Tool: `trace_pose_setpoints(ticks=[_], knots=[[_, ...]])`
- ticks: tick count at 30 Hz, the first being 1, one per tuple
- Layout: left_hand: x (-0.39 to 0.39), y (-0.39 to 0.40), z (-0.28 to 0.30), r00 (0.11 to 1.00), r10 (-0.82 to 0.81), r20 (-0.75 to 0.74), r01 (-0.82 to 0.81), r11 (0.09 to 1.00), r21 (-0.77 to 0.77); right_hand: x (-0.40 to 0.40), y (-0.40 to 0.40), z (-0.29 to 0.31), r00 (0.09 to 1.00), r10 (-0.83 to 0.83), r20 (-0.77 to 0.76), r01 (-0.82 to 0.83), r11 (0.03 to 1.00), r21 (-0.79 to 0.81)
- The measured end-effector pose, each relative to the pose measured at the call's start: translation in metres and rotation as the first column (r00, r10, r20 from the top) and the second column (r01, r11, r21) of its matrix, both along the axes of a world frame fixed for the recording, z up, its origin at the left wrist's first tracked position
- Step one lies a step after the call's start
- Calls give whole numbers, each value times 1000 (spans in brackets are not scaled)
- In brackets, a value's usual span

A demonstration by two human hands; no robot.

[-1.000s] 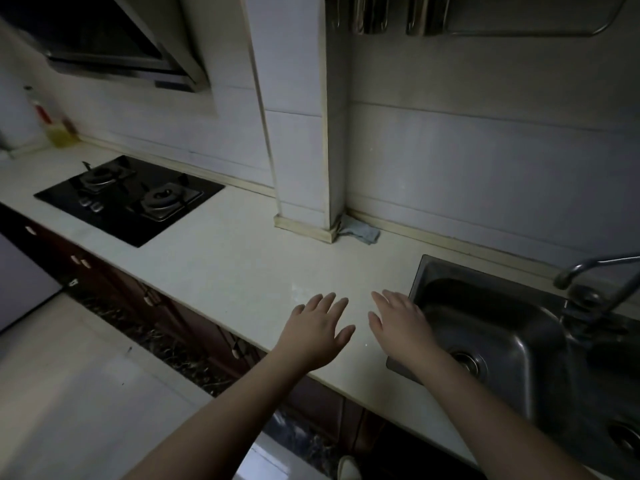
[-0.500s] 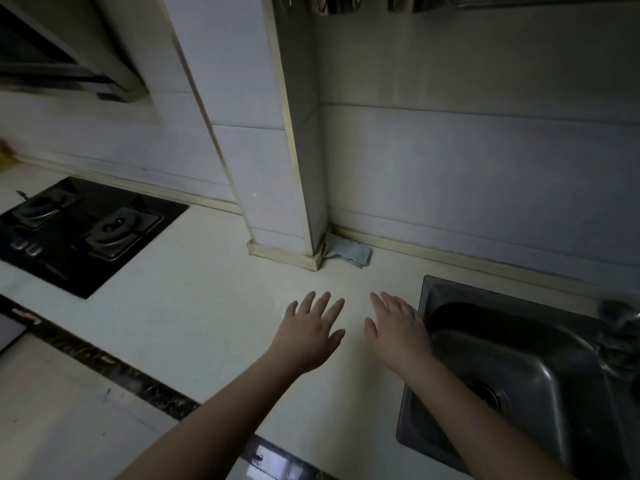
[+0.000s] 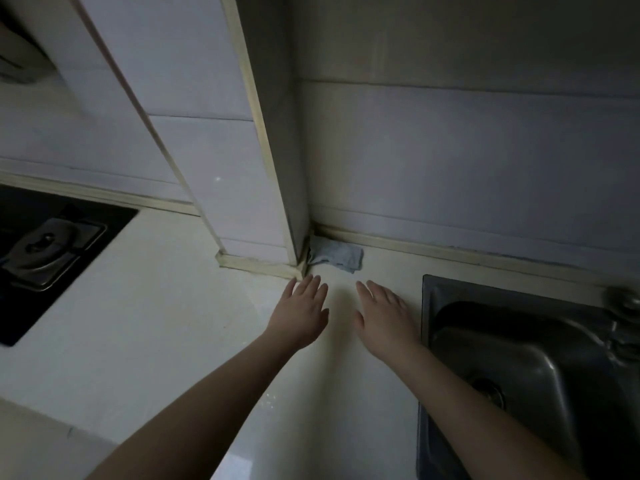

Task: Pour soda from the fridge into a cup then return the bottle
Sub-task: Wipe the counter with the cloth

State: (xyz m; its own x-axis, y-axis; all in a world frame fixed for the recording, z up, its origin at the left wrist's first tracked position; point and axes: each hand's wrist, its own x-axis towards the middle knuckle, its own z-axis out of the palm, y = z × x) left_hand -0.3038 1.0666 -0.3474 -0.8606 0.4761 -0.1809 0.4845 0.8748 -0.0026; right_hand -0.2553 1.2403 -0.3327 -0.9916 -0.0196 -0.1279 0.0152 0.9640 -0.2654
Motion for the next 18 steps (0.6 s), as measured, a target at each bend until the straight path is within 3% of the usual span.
trace_pose_setpoints(ticks=[4,12,18], knots=[[-31,-11,-22,999,-37,-10,37,999,29,-25,-15,-20,998,-54,25,54,998,-12],[-96,3,-47,991,-100,88,77,969,234,-99,-26,-62,995,-93,40,91,994,57],[-137,25,-71,991,-58,122,46,994,101,-149,-29,-94,990,-110,91,104,992,70]])
